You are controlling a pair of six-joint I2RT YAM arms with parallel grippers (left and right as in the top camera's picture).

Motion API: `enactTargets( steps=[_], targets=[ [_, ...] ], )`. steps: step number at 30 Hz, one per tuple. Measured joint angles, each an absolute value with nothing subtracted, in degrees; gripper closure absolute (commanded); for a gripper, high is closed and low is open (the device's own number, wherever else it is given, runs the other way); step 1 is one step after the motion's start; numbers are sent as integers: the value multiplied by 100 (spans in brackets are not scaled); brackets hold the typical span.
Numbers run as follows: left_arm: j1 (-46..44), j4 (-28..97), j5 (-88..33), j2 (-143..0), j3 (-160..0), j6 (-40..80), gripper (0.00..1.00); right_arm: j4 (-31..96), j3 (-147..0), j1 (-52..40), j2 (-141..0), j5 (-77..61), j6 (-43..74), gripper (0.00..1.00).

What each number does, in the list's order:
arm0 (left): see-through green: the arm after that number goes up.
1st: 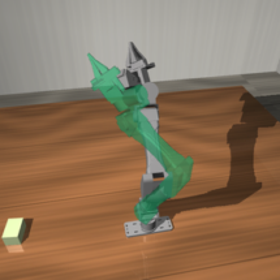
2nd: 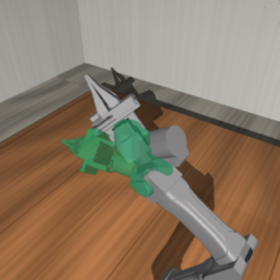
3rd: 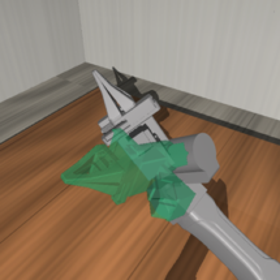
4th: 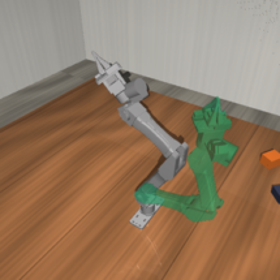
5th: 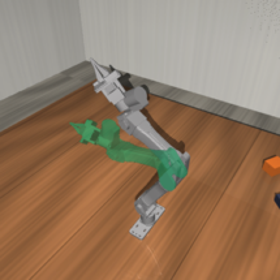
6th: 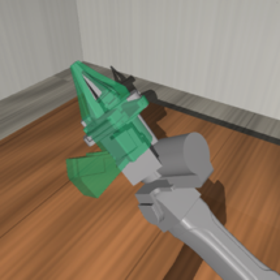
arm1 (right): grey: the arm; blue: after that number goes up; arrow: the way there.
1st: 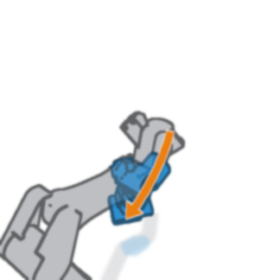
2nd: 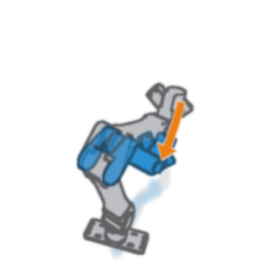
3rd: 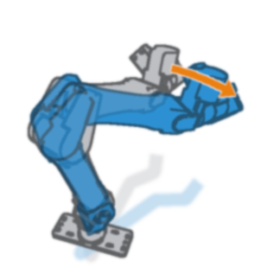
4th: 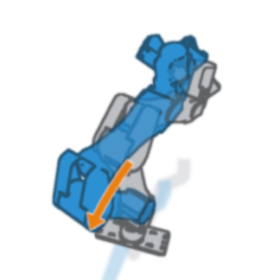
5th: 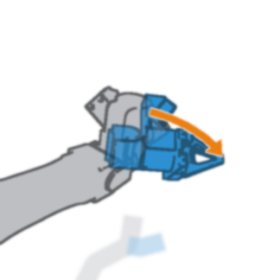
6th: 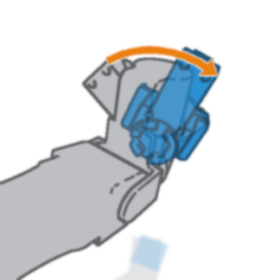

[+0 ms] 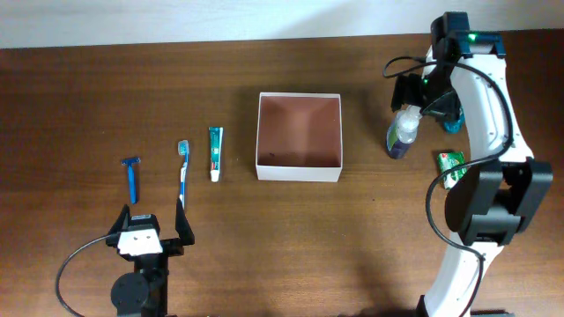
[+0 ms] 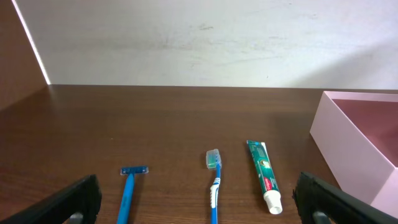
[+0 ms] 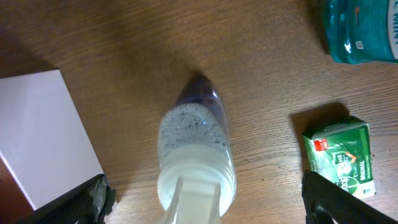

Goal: Pack container
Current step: 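Lower the right gripper around the soap bottle's white pump top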

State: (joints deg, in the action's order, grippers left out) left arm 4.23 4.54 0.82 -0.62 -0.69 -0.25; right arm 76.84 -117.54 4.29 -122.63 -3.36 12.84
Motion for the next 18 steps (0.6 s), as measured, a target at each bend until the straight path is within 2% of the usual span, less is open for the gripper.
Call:
enactTargets(
  steps=[5,18],
  targets=[
    [423,454,82,-62,-69,-25,1,7690,-11754,429,-12283,-346,1258,28],
    [423,454,82,-62,-69,-25,1,7909,-11754,429,-12285,-357,1223,37]
  ],
)
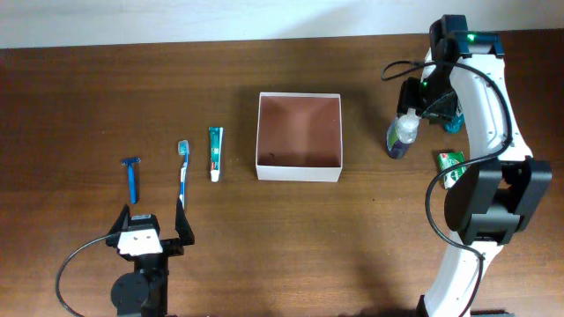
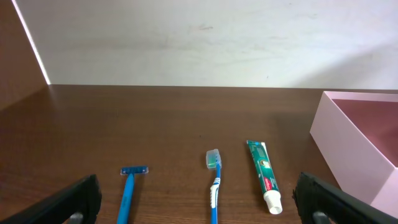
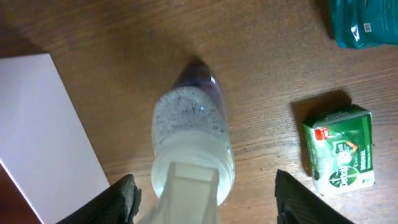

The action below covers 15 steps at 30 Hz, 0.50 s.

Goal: Pack container
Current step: 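Lower the right gripper around the soap bottle's white pump top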

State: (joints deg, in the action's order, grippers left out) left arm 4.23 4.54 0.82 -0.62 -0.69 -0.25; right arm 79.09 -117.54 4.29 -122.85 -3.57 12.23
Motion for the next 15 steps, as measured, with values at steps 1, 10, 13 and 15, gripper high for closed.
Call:
enactTargets(
  steps=[1,10,13,15],
  targets=[
    [423,454,82,-62,-69,-25,1,7922,-11754,429,-12285,-360,1223,37],
    [423,454,82,-62,-69,-25,1,8042,-11861,429,-12287,-364,1227,38],
    [423,454,82,-62,-69,-25,0,8106,-12088,429,-12287,-379,1245,43],
    [423,454,82,-62,-69,-25,1,8117,-12210,429,-12287,-384,1295,44]
  ],
)
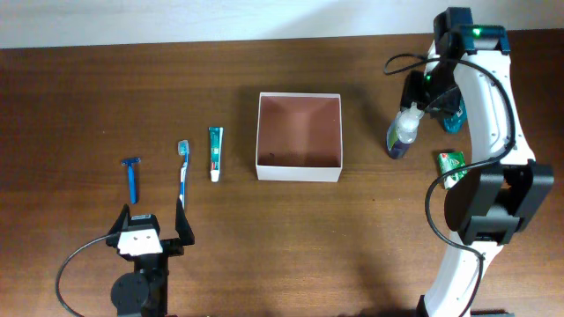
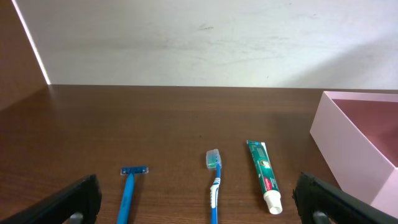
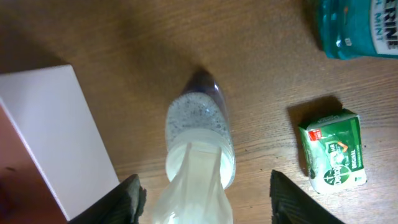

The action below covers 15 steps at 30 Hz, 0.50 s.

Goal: Pack container
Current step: 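Lower the right gripper around the soap bottle's white pump top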

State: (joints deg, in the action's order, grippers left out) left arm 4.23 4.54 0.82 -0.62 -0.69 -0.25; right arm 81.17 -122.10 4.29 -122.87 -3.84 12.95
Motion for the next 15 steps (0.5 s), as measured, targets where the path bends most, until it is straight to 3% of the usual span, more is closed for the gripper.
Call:
enactTargets(
  steps=[15],
  targets=[
    [423,454,82,-62,-69,-25,1,8154,-12267,429,-12289,-419,1358,35]
  ],
)
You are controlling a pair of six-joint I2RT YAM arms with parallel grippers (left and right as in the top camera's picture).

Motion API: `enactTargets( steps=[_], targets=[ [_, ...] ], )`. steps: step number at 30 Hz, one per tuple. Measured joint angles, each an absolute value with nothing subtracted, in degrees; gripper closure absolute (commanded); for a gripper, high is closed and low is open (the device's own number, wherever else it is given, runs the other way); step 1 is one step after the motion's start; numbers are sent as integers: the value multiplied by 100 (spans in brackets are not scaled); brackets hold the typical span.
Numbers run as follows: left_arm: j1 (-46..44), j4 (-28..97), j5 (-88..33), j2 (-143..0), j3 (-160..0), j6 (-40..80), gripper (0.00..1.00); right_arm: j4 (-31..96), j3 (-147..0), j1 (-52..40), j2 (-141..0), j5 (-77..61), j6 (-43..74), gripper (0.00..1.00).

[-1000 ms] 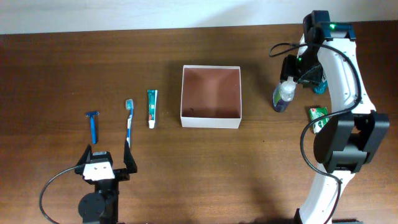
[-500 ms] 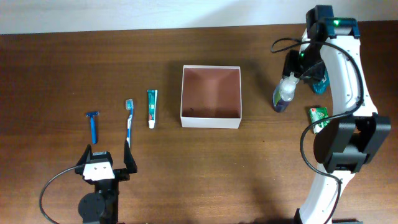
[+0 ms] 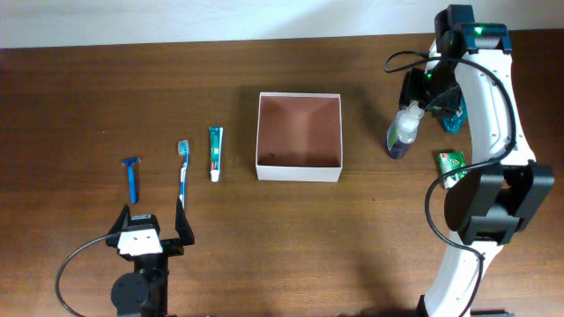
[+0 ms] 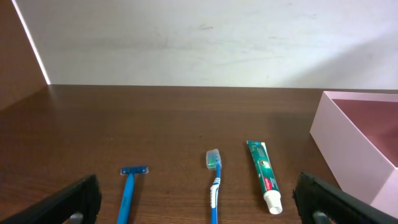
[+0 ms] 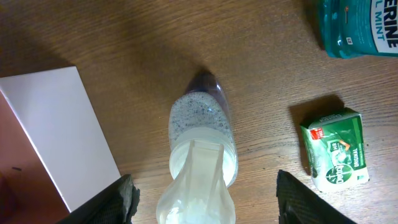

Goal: Pack container
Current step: 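Lower the right gripper around the soap bottle's white pump top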

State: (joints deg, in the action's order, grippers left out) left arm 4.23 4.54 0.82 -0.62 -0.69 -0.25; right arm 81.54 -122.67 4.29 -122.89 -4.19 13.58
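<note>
A clear spray bottle with a purple base and white pump stands upright to the right of the white open box. My right gripper hangs over it. In the right wrist view the bottle rises between the black fingers, which stand well off either side: the right gripper is open. A blue razor, a toothbrush and a toothpaste tube lie in a row left of the box. My left gripper rests open near the front edge, short of them.
A green soap box lies right of the bottle. A teal mouthwash bottle lies behind it, partly under my right arm in the overhead view. The box's wall is close on the bottle's left.
The right gripper's fingers stand slightly wider apart beside the bottle's pump. The bottle, the other things and the left arm are where they were.
The right gripper was open wide over the spray bottle. Then its fingers showed closer in beside the pump. Then the gripper sat a little farther back over the bottle, as now. The bottle has stayed upright in one spot, and the left arm has not moved.
</note>
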Motion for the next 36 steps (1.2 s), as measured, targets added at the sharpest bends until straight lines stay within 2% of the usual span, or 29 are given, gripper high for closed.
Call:
enactTargets(
  steps=[36],
  targets=[
    [423,454,82,-62,-69,-25,1,8187,-12267,414,-12438,-419,1505,33]
  ],
)
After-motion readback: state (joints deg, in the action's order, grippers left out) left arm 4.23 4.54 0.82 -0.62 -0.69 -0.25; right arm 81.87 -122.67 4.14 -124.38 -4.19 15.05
